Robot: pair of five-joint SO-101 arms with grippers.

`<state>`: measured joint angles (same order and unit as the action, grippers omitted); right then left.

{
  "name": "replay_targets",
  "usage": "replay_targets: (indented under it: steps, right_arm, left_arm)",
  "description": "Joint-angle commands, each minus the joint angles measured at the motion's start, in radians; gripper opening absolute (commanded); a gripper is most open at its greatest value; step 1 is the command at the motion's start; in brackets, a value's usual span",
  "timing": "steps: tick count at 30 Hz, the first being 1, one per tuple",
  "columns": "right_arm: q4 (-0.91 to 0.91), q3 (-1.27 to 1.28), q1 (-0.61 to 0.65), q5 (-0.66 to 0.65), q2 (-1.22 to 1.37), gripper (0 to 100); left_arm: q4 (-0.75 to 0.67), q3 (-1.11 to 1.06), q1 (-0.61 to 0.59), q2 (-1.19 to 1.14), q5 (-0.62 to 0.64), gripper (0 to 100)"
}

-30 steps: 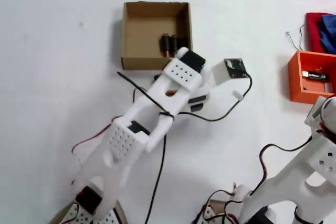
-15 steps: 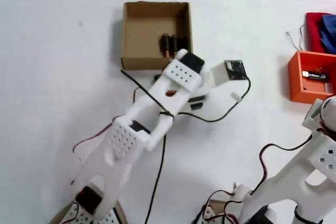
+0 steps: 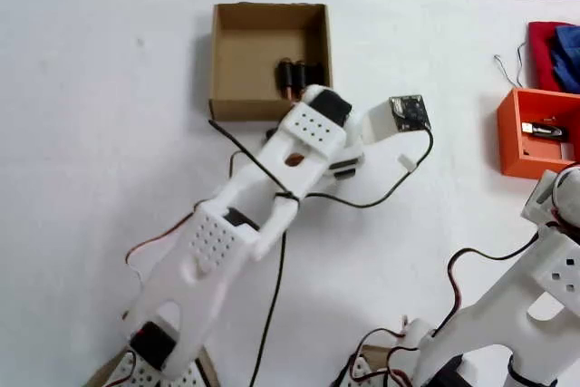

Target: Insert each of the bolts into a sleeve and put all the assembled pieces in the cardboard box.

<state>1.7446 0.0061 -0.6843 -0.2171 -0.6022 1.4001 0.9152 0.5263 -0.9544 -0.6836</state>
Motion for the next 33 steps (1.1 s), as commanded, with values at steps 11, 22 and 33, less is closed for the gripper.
replay_targets:
  steps: [11, 22, 33]
  right_arm:
    - [0.012, -0.005, 0.002, -0.009, -0.025, 2.2]
    - [0.012, -0.005, 0.002, -0.008, -0.027, 2.2]
    - [0.012, -0.003, 0.002, -0.002, -0.027, 2.2]
  left_arm:
    - [0.009, 0.007, -0.018, -0.069, -0.006, 18]
    - [0.037, 0.007, -0.012, -0.064, 0.003, 2]
    - [0.334, 0.245, 0.048, 0.009, 0.077, 3]
